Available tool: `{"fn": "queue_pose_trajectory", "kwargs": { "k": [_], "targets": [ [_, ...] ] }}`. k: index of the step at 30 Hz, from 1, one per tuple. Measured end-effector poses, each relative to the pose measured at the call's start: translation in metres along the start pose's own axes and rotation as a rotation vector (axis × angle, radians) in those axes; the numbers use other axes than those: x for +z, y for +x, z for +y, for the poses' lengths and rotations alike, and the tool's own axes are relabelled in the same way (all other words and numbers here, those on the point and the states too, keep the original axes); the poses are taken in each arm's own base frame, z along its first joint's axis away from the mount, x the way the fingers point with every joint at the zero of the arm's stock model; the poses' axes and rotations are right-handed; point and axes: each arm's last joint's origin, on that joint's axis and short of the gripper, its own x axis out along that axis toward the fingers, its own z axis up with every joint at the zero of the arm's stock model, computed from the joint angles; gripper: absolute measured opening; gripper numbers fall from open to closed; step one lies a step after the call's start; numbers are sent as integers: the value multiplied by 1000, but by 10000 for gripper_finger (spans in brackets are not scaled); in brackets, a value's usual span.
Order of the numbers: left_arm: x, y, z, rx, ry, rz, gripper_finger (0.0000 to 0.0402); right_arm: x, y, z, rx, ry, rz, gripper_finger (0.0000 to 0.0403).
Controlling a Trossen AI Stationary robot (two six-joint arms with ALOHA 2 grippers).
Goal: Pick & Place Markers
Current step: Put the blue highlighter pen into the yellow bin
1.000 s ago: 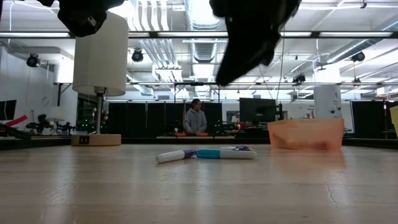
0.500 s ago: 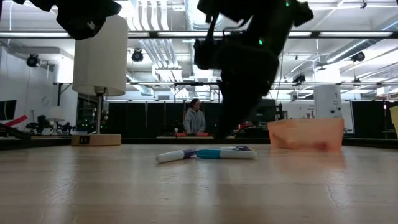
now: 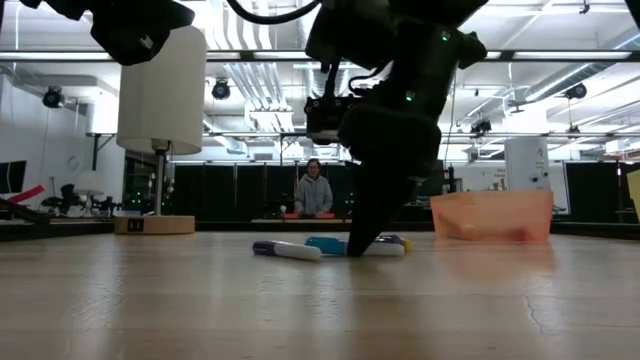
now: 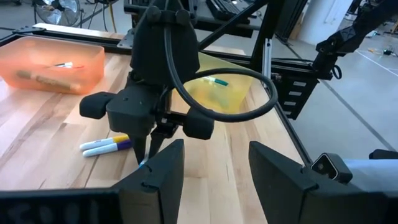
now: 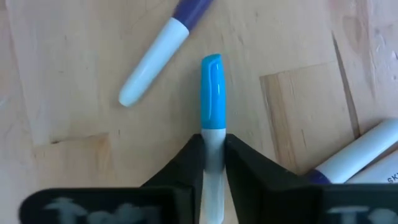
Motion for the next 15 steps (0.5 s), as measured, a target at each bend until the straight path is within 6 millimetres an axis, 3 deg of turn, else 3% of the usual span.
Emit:
{"fn": "queue_pose_trajectory", "kwargs": {
  "k": [7,12,15],
  "targets": [
    [0,0,0,0,0,0,174,5,-17,1,7,-12,16,24],
    [0,0,0,0,0,0,174,17,-56,7,20,14,-12,24],
    [0,0,0,1,1,1,174,12,-78,14,23,38,-7,24]
  ]
}}
